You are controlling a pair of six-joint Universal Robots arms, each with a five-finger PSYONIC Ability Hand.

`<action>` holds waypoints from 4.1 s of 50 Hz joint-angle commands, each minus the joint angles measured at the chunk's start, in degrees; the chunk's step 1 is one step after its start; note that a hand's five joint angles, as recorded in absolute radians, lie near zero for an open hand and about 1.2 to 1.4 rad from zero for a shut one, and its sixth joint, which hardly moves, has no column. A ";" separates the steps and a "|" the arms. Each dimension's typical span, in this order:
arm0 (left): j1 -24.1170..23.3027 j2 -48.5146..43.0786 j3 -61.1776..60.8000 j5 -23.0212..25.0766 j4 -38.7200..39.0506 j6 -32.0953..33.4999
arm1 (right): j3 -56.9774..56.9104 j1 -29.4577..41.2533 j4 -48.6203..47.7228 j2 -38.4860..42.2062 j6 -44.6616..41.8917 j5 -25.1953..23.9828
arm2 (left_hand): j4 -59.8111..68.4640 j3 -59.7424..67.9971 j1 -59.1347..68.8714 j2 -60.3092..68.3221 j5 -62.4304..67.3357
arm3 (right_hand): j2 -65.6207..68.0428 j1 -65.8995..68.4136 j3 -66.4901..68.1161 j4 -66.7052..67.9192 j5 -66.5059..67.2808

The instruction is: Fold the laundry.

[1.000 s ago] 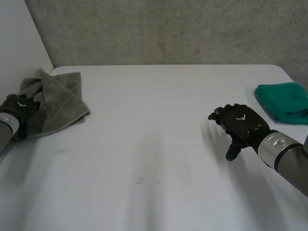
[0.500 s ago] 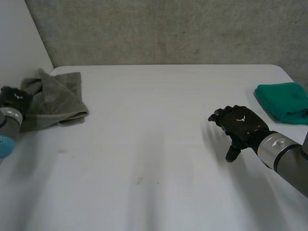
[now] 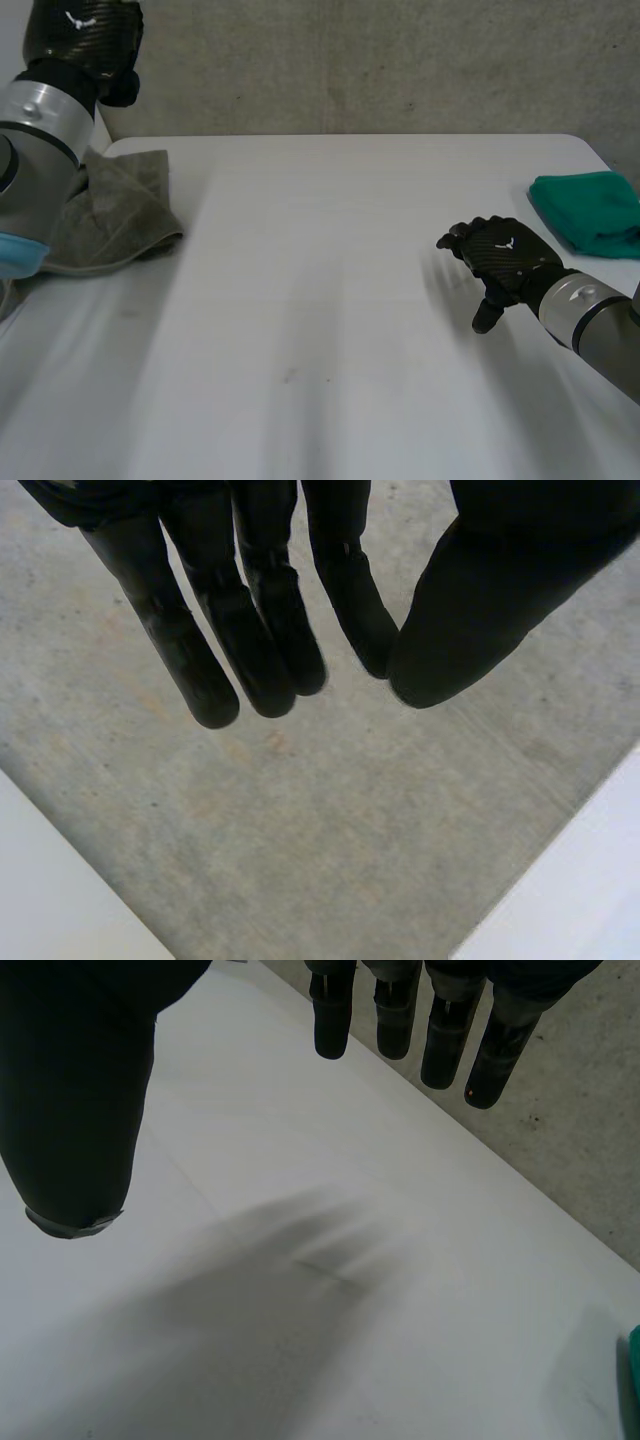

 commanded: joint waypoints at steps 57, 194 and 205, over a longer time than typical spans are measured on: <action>15.06 -25.11 2.34 -4.36 9.97 24.46 | -1.77 0.17 -0.06 4.63 -0.09 -0.23 | 11.18 11.77 13.10 11.43 14.28 | -2.52 -1.54 -2.08 -3.39 -3.30; -4.72 1.98 -9.00 -0.14 -3.03 0.62 | -26.56 -6.95 19.79 17.46 37.62 14.98 | 11.18 11.77 13.10 11.43 14.28 | -2.52 -1.54 -2.08 -3.39 -3.30; -7.01 5.22 -7.16 -0.50 -2.94 0.54 | -23.66 -6.60 21.83 4.02 19.01 13.74 | 11.18 11.77 13.10 11.43 14.28 | -2.52 -1.54 -2.08 -3.39 -3.30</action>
